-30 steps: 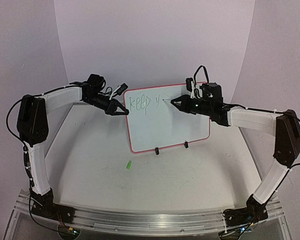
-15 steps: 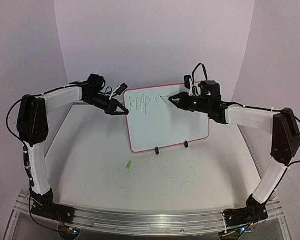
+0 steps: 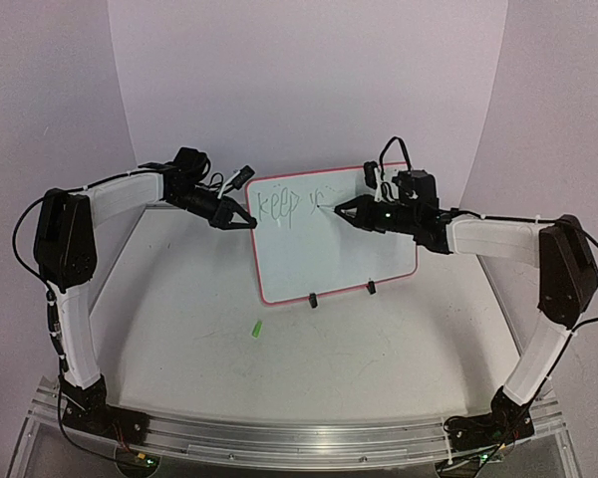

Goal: Write a sentence on the whiteboard
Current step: Write a sentence at the corner of the board.

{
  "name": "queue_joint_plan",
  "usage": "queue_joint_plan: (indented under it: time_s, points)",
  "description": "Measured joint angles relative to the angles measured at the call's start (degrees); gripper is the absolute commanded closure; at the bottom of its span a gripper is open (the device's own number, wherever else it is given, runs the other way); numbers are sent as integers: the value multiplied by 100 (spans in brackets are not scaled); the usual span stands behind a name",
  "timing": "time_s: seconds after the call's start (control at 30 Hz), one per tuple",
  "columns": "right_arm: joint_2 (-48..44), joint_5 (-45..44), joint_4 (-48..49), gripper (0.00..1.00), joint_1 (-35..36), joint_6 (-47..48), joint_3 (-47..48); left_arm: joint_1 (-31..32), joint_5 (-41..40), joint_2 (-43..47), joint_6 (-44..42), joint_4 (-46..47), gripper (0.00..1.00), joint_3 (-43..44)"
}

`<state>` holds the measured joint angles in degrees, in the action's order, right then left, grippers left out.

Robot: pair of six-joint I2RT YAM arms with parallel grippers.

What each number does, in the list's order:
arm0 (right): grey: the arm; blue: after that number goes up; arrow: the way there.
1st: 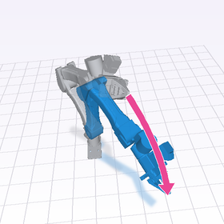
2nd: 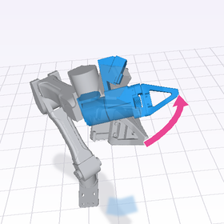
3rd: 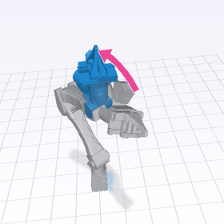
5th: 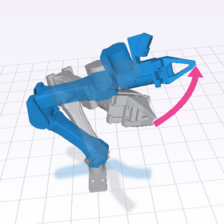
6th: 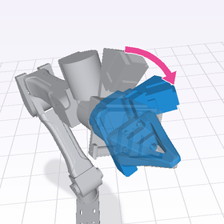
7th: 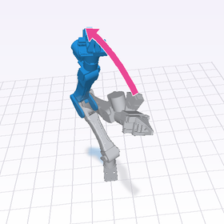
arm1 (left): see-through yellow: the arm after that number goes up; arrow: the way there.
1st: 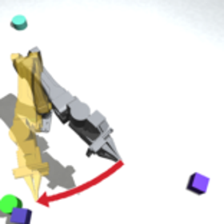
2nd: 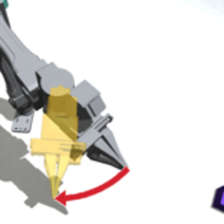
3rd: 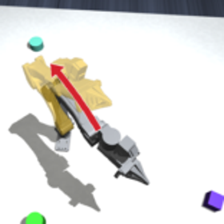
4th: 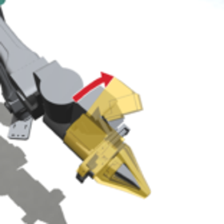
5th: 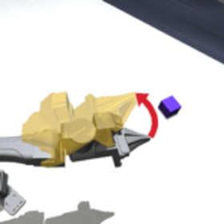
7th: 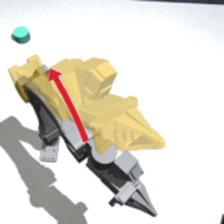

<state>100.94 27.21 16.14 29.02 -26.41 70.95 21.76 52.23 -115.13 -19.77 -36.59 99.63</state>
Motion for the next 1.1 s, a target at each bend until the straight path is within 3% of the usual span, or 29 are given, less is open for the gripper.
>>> queue_joint_plan:
  time_s: [1.1]
  points:
    - [-404, -411, -72, 100, -14, 68, 73, 8, 9, 0, -88, -3, 100, 0]
